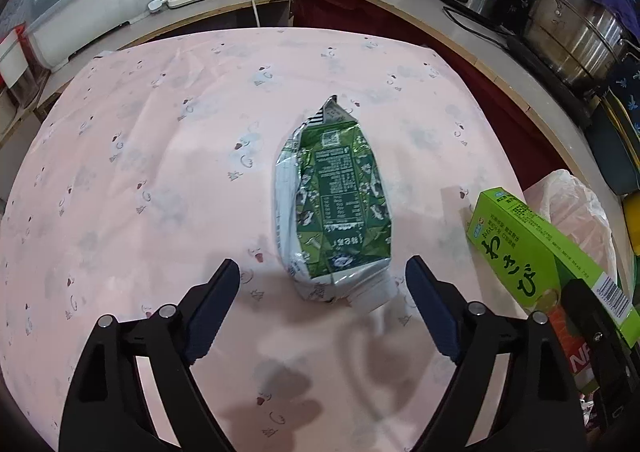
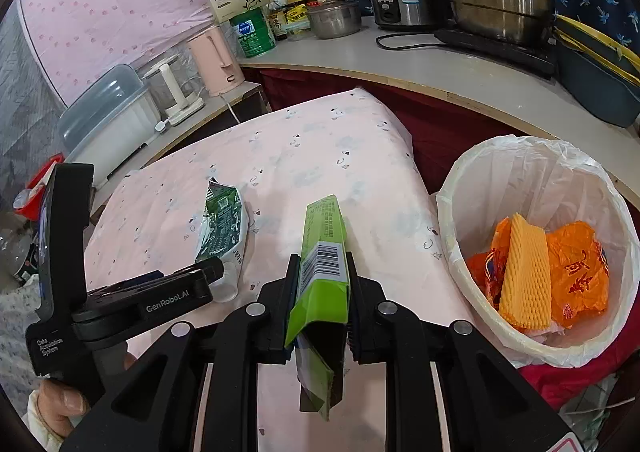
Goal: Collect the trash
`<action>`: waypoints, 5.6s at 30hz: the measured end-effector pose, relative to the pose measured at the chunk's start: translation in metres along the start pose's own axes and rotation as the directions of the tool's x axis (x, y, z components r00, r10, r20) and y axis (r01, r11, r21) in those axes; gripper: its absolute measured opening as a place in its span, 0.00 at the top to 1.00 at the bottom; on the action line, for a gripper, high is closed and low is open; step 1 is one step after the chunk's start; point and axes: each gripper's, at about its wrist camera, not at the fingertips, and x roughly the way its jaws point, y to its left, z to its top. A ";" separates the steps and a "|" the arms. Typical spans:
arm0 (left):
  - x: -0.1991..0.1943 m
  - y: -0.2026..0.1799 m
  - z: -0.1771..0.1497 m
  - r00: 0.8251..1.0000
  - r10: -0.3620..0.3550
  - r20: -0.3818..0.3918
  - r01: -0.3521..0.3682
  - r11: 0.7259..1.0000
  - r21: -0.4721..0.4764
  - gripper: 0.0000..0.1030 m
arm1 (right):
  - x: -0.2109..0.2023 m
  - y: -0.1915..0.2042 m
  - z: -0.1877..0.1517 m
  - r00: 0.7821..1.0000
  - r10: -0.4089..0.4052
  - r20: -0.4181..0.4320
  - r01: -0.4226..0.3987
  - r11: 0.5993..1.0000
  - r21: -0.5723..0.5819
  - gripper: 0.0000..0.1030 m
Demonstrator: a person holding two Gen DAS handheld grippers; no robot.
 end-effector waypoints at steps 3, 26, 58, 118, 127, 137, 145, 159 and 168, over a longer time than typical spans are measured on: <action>0.014 -0.012 0.006 1.000 0.018 -0.011 -0.018 1.000 0.024 0.15 | 0.003 -0.004 0.003 1.000 -0.003 -0.001 0.003 1.000 0.007 0.82; 0.000 -0.048 0.007 1.000 -0.022 0.001 0.022 0.995 0.102 0.44 | -0.017 -0.008 0.016 0.998 -0.001 0.064 0.001 1.000 0.003 0.82; -0.020 -0.276 -0.032 0.972 -0.229 -0.050 0.222 0.832 0.508 0.33 | -0.118 -0.187 0.009 0.942 -0.267 0.204 0.200 0.934 0.296 0.82; -0.056 -0.187 -0.039 0.990 -0.075 0.121 0.024 0.925 0.378 0.27 | -0.106 -0.132 -0.001 0.956 -0.248 0.155 0.222 0.961 0.166 0.57; -0.068 -0.179 -0.048 0.988 -0.064 0.144 0.006 0.929 0.370 0.23 | -0.115 -0.123 -0.011 0.955 -0.249 0.159 0.228 0.964 0.140 0.53; -0.079 -0.173 -0.059 0.985 -0.051 0.167 -0.013 0.930 0.366 0.20 | -0.120 -0.115 -0.023 0.954 -0.258 0.152 0.244 0.964 0.104 0.44; -0.082 -0.170 -0.067 0.985 -0.038 0.170 -0.027 0.932 0.362 0.18 | -0.124 -0.112 -0.030 0.951 -0.272 0.149 0.261 0.961 0.087 0.34; -0.080 -0.163 -0.081 0.988 -0.026 0.150 -0.032 0.928 0.371 0.10 | -0.124 -0.108 -0.042 0.950 -0.287 0.125 0.281 0.958 0.064 0.18; -0.077 -0.157 -0.085 0.990 -0.016 0.139 -0.035 0.933 0.359 0.10 | -0.121 -0.107 -0.047 0.946 -0.300 0.126 0.296 0.954 0.050 0.06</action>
